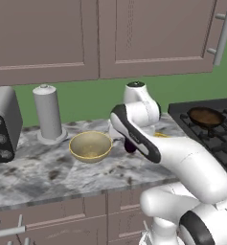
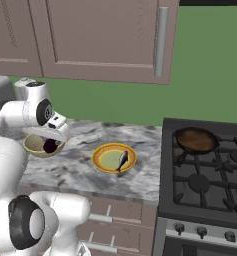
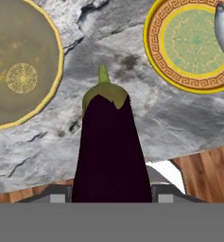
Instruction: Place the fish on the plate and place the eggplant on the same plate.
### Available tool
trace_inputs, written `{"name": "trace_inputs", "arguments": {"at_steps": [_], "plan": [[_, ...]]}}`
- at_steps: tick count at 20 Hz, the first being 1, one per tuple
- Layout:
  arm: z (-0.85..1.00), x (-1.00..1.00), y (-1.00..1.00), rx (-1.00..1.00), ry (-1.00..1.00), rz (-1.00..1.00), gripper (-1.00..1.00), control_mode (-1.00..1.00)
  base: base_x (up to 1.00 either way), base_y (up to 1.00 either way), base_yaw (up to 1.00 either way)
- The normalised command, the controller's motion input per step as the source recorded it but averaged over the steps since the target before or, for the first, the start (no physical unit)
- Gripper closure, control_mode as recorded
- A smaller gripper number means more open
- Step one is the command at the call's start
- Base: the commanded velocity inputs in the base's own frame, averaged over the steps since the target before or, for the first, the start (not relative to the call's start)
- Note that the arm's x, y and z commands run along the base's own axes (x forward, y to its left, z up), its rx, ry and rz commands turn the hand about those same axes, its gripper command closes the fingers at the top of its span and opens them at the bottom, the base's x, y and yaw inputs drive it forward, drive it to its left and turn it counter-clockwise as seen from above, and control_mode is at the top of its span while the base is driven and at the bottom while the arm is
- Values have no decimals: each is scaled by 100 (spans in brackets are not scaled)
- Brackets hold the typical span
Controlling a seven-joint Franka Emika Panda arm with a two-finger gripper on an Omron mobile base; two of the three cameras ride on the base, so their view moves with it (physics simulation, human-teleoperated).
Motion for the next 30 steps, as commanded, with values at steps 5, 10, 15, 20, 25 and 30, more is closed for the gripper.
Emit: {"name": "trace_inputs", "arguments": {"at_steps": [5,10,15,20,25,30], "plan": [[-1,5,-94,0,0,0,100,-100,0,0,0],[-17,30,-86,0,11,0,100,-100,0,0,0],[-21,53,-67,0,11,0,100,-100,0,0,0],[-29,61,-30,0,7,0,100,-100,0,0,0],[-33,56,1,0,3,0,100,-100,0,0,0],[-41,44,0,0,0,0,100,-100,0,0,0]]}}
